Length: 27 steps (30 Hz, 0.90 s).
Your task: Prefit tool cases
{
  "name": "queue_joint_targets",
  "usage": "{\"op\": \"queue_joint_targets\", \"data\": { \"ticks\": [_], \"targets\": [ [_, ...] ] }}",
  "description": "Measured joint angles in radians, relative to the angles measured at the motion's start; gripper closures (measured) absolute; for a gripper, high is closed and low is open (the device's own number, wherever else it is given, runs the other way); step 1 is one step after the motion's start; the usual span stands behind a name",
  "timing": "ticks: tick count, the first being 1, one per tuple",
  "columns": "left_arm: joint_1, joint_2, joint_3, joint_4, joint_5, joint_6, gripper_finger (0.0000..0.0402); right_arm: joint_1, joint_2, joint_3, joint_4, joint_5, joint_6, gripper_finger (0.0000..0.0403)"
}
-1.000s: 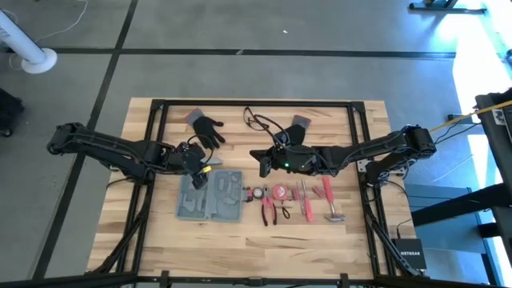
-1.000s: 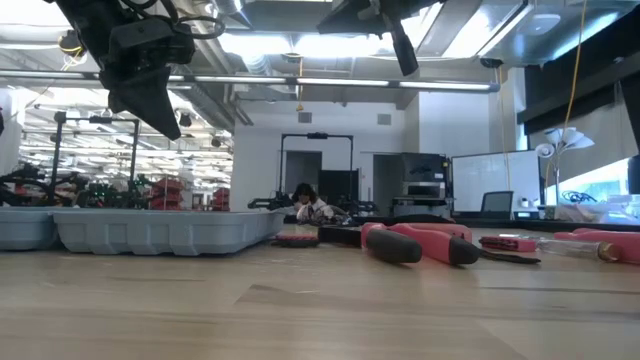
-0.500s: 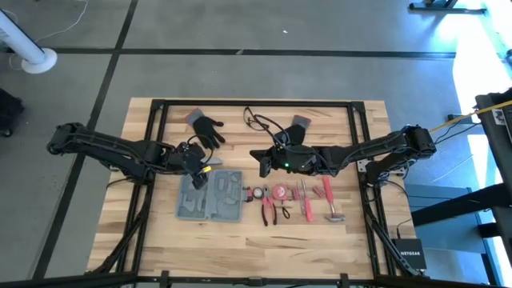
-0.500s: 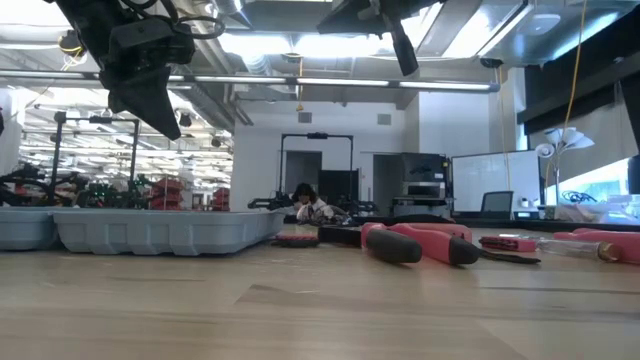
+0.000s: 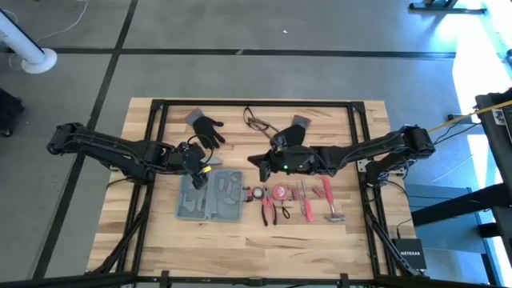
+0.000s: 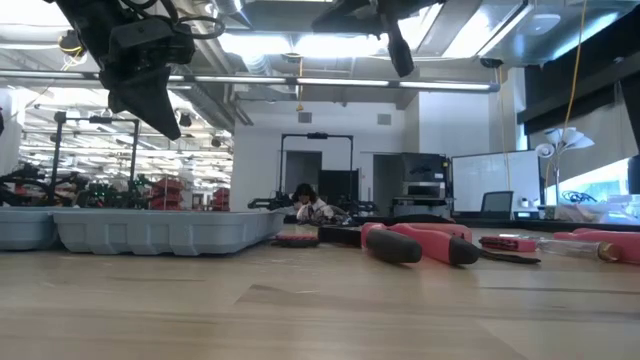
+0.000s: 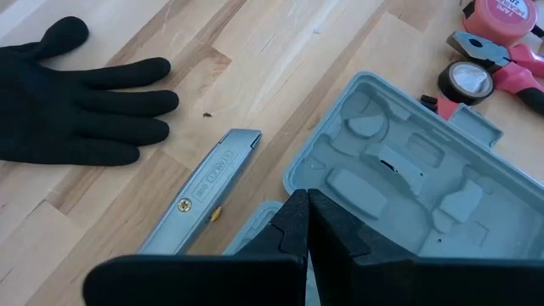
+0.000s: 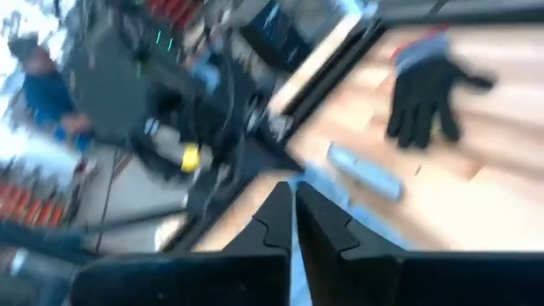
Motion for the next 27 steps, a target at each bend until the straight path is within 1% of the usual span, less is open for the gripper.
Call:
{"op": "queue_joint_targets", "data": {
  "ticks": [2,6,9,11,13,17,23,27],
  "targets": [
    [0.000,0.000,0.000,0.000,0.000,0.000,0.0402,0.000,0.026,0.000,-0.024,-0.081,-0.002,0.0353],
    [0.000,0.000,0.000,0.000,0.000,0.006,0.0402,0.000,0.102,0.000,-0.060,-0.179,-0.054,0.0281],
    [0.000,0.000,0.000,0.000,0.000,-0.001,0.0402,0.000,0.150,0.000,-0.118,-0.202,-0.116,0.0229],
    [0.000,0.000,0.000,0.000,0.000,-0.001,0.0402,0.000,0.178,0.000,-0.163,-0.202,-0.178,0.0208],
    [0.000,0.000,0.000,0.000,0.000,-0.001,0.0402,0.000,0.205,0.000,-0.206,-0.202,-0.227,0.0201],
    [0.000,0.000,0.000,0.000,0.000,-0.001,0.0402,0.000,0.257,0.000,-0.255,-0.202,-0.307,0.0206],
    [0.000,0.000,0.000,0.000,0.000,-0.001,0.0402,0.000,0.313,-0.001,-0.277,-0.227,-0.347,0.0214],
    [0.000,0.000,0.000,0.000,0.000,-0.006,0.0402,0.000,0.334,-0.002,-0.275,-0.147,-0.351,0.0214]
  ]
}}
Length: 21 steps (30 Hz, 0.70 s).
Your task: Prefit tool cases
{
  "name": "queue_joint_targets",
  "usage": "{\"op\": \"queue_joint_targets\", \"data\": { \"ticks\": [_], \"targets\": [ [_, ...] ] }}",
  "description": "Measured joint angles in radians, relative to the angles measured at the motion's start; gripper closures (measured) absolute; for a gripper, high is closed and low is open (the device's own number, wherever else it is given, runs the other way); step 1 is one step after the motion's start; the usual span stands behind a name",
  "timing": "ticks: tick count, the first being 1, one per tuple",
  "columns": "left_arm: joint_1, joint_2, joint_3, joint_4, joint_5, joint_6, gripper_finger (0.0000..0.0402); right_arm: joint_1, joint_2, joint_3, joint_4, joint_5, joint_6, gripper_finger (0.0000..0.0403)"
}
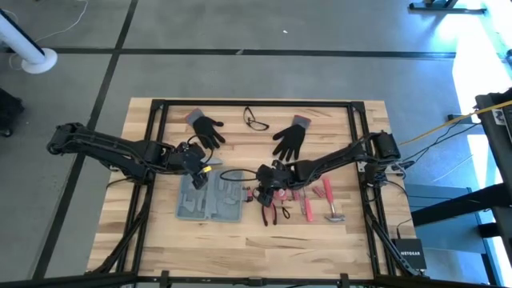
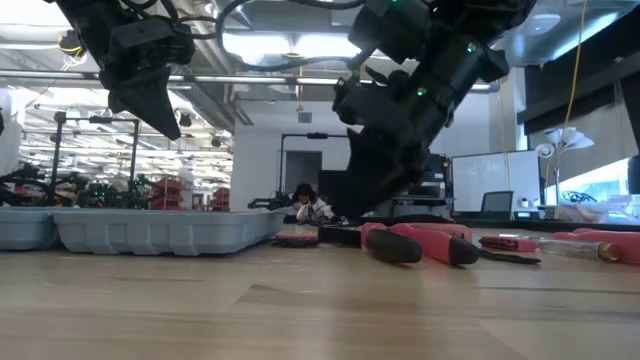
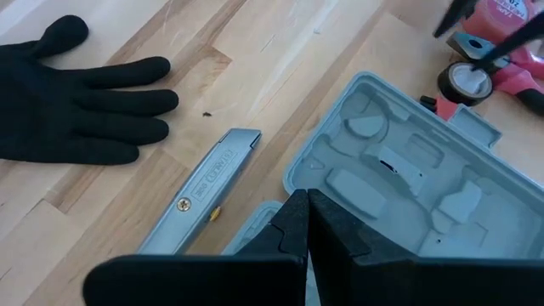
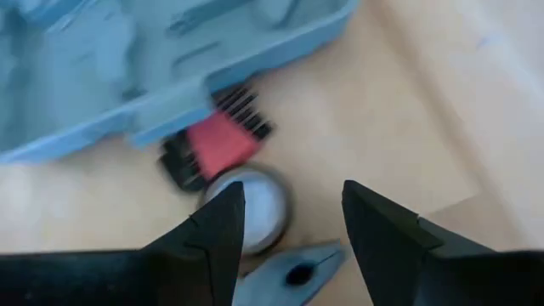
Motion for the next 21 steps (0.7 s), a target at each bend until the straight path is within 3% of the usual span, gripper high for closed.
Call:
{"op": "queue_joint_targets", "data": {
  "ticks": [9,14,21],
  "targets": [
    [0.000,0.000,0.000,0.000,0.000,-0.020,0.0402,-0.027,0.024,0.000,0.002,-0.031,-0.049,0.0214],
    [0.000,0.000,0.000,0.000,0.000,-0.020,0.0402,-0.025,0.028,0.000,-0.021,-0.117,-0.093,0.0214],
    [0.000,0.000,0.000,-0.001,0.000,-0.020,0.0402,-0.028,0.030,0.000,-0.009,0.000,-0.070,0.0220]
  ]
}}
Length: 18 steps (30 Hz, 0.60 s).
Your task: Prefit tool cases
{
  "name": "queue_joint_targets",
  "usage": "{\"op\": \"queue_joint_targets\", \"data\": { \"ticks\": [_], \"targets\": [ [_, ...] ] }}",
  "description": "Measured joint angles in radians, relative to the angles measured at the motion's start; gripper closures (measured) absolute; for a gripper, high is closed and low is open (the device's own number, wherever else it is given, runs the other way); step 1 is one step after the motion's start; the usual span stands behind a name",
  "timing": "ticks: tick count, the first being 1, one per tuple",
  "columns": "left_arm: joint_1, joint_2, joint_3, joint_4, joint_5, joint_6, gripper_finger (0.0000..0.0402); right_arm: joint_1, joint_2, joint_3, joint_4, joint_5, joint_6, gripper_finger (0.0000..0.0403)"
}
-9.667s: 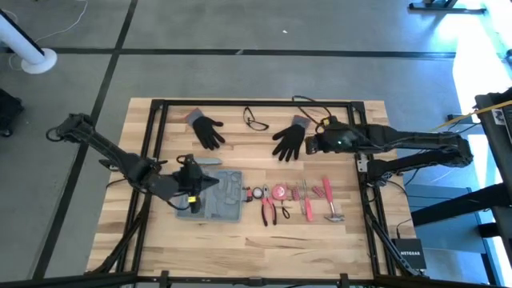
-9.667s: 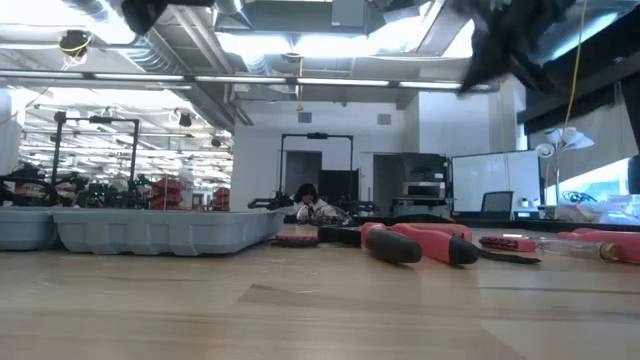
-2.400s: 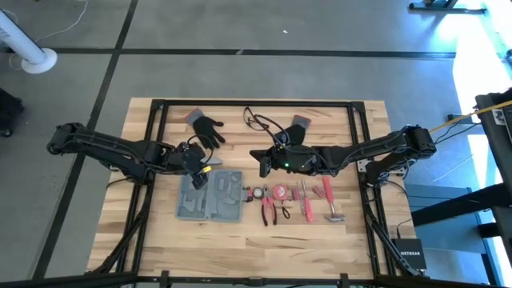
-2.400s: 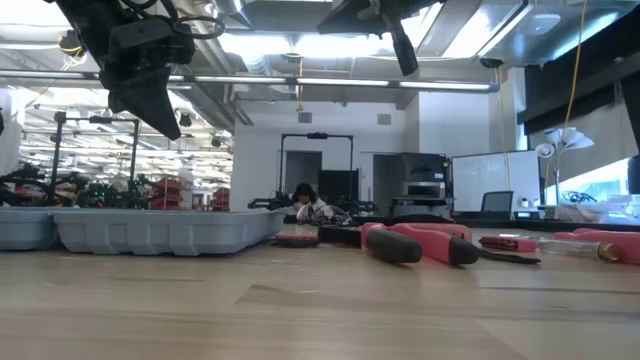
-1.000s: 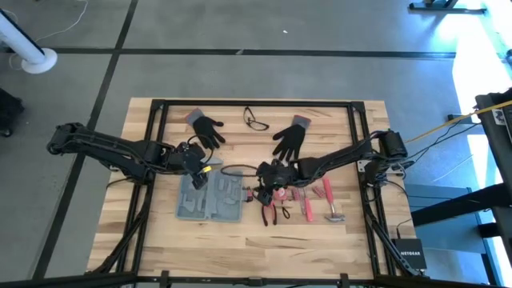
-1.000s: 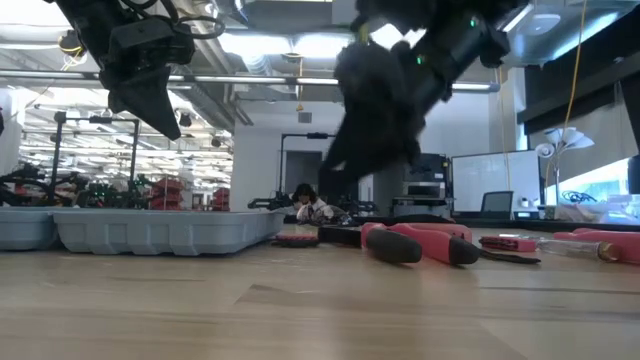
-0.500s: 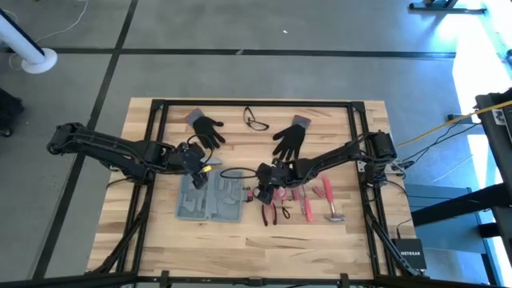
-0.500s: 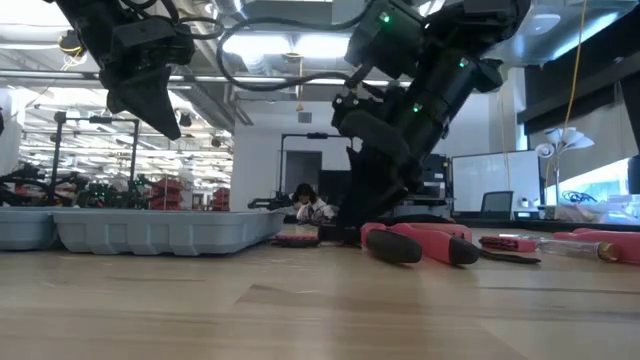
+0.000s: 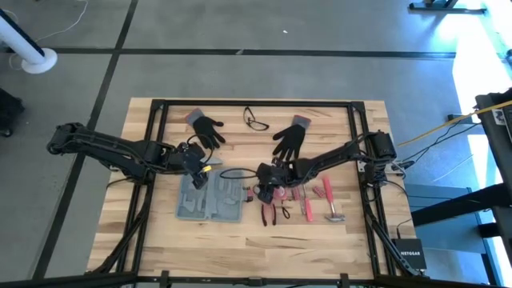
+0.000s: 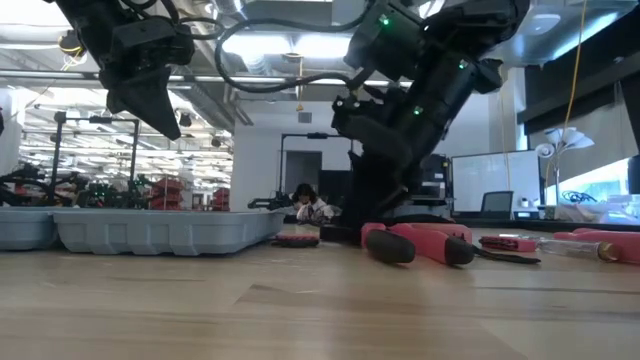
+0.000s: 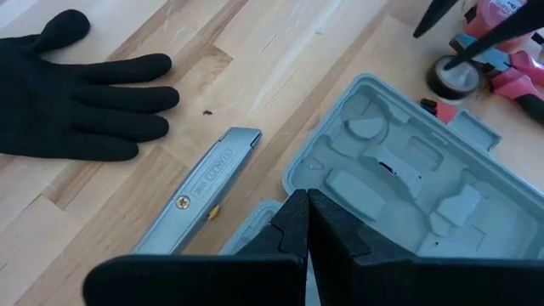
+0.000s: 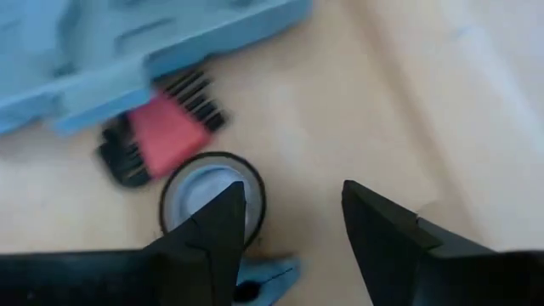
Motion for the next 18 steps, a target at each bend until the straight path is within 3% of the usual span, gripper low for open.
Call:
{"op": "queue_joint_targets", "data": {
  "ticks": [10,18],
  "targets": [
    [0.000,0.000,0.000,0.000,0.000,0.014,0.0402,-0.004,0.000,0.000,0.011,0.001,0.001,0.0325],
    [0.000,0.000,0.000,-0.002,0.000,0.024,0.0402,-0.005,0.040,0.001,0.035,-0.001,0.079,0.0299]
  ]
}}
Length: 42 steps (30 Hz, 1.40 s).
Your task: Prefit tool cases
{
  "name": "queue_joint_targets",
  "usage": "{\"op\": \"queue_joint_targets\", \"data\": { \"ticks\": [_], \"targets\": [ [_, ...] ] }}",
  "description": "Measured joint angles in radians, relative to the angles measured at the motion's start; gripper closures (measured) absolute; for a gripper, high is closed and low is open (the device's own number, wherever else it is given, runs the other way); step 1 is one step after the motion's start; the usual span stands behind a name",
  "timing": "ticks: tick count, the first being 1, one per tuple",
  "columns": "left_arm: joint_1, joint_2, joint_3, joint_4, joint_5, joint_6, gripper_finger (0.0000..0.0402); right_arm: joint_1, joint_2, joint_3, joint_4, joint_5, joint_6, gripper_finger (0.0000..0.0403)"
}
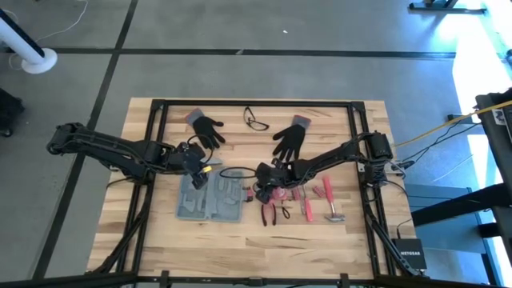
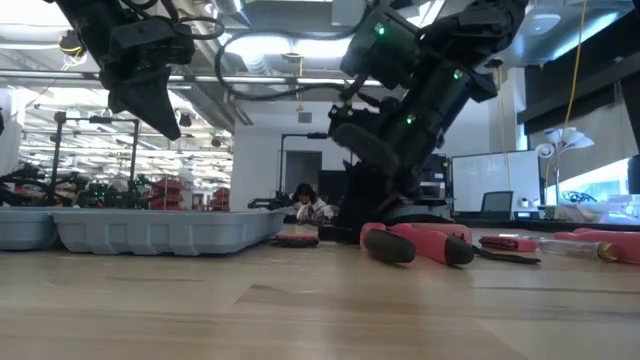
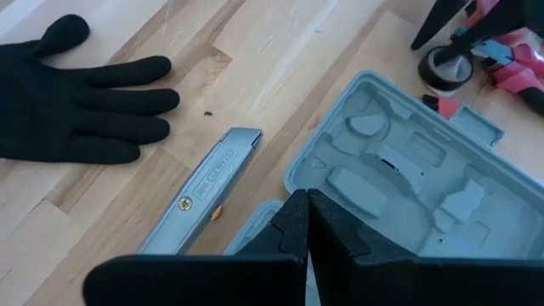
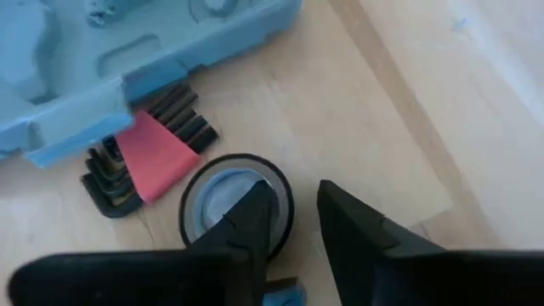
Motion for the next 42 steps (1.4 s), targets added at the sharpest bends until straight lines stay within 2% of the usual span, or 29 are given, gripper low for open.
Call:
{"op": "queue_joint_targets", "data": {
  "ticks": [3,5,7,10,15,16,18,21,24,26,27,31,36,38,42],
  "targets": [
    [0.000,0.000,0.000,0.001,0.000,0.002,0.0402,-0.004,0.006,0.001,0.006,-0.024,0.050,0.0283],
    [0.000,0.000,0.000,0.001,0.000,0.002,0.0402,-0.007,0.006,0.001,0.007,-0.018,0.096,0.0288],
    [0.000,0.000,0.000,0.002,0.000,0.002,0.0402,-0.007,-0.003,0.000,0.007,0.006,0.149,0.0318],
    [0.000,0.000,0.000,0.001,0.000,0.002,0.0402,-0.016,-0.039,0.000,0.011,0.003,0.155,0.0384],
    [0.000,0.000,0.000,0.014,0.000,0.052,0.0402,-0.042,-0.109,0.024,-0.034,0.009,0.165,0.0396],
    [0.000,0.000,0.000,0.022,0.001,0.093,0.0402,-0.050,-0.117,0.024,-0.003,-0.022,0.188,0.0397],
    [0.000,0.000,0.000,0.047,0.000,0.170,0.0402,-0.078,-0.124,0.024,0.084,-0.154,0.229,0.0398],
    [0.008,0.000,0.000,0.071,0.001,0.242,0.0402,-0.118,-0.104,0.011,0.281,-0.424,0.311,0.0400],
    [0.008,0.000,0.000,0.075,-0.001,0.233,0.0402,-0.146,-0.045,0.006,0.486,-0.700,0.427,0.0401],
    [0.007,0.000,0.000,0.075,0.000,0.211,0.0402,-0.146,-0.002,0.007,0.628,-0.804,0.553,0.0400],
    [0.007,0.000,0.000,0.074,0.000,0.199,0.0402,-0.143,0.015,0.008,0.677,-0.801,0.615,0.0398],
    [0.003,0.000,0.000,0.075,0.001,0.183,0.0402,-0.123,0.100,0.028,0.791,-0.724,0.769,0.0365],
    [-0.004,0.000,0.000,0.070,0.013,0.165,0.0402,-0.107,0.151,0.112,0.769,-0.732,0.789,0.0274],
    [-0.008,0.000,0.000,0.070,0.016,0.161,0.0402,-0.104,0.158,0.142,0.704,-0.724,0.766,0.0233],
    [-0.018,0.000,0.000,0.070,0.016,0.159,0.0402,-0.139,0.155,0.195,0.613,-0.705,0.583,0.0167]
  ]
}}
